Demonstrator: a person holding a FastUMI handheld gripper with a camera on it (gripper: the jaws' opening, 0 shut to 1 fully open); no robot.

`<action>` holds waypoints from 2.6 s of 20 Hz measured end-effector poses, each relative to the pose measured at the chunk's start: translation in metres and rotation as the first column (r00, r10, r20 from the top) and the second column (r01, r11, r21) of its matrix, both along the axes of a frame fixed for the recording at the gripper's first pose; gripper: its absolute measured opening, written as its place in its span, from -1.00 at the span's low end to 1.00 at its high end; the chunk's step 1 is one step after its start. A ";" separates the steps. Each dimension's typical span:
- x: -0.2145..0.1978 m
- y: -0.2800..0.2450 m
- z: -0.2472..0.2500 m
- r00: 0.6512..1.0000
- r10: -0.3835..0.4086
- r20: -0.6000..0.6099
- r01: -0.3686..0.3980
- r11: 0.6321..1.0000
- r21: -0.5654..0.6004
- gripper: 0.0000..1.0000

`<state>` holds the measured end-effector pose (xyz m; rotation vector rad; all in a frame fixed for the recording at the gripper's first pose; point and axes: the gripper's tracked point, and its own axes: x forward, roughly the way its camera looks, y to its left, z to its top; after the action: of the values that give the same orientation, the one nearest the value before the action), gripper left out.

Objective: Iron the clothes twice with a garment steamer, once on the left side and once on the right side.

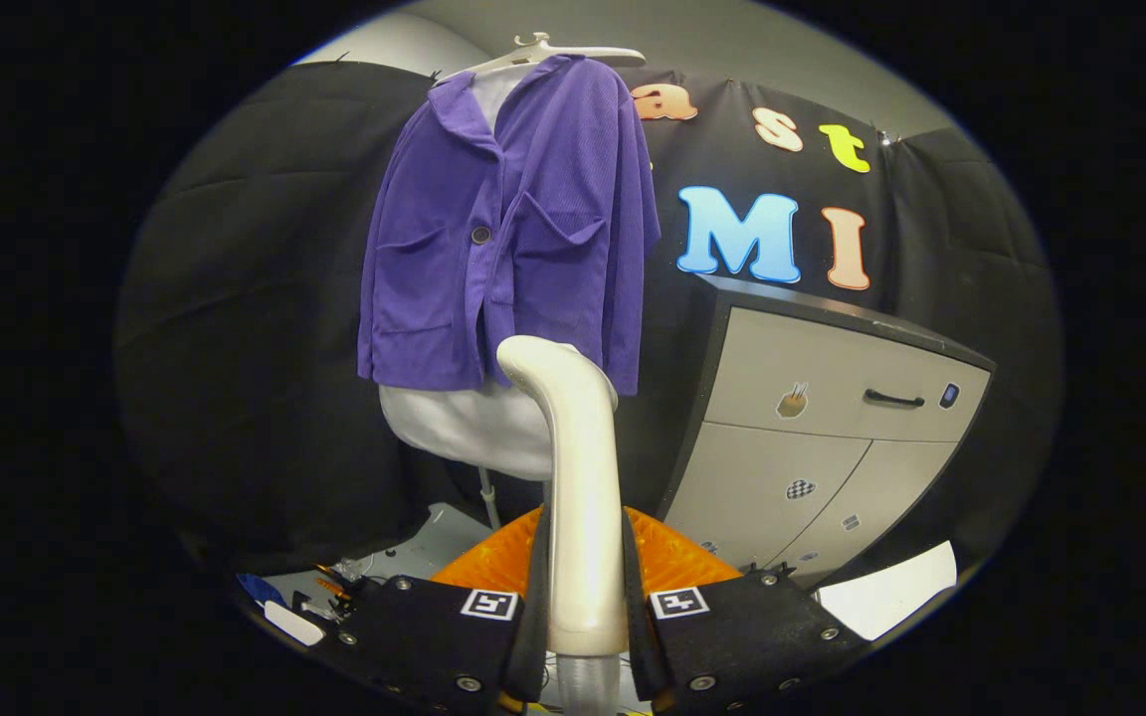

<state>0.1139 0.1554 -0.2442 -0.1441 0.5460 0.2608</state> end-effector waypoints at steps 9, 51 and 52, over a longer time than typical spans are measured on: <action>-0.010 0.013 0.055 0.995 0.035 0.090 -0.041 0.997 0.062 -0.32; 0.139 0.190 0.248 0.884 0.195 0.425 -0.253 0.964 0.083 -0.31; 0.135 0.189 0.241 0.886 0.199 0.419 -0.254 0.964 0.079 -0.31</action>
<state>0.2490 0.3441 -0.0033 -0.1293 0.0913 0.4820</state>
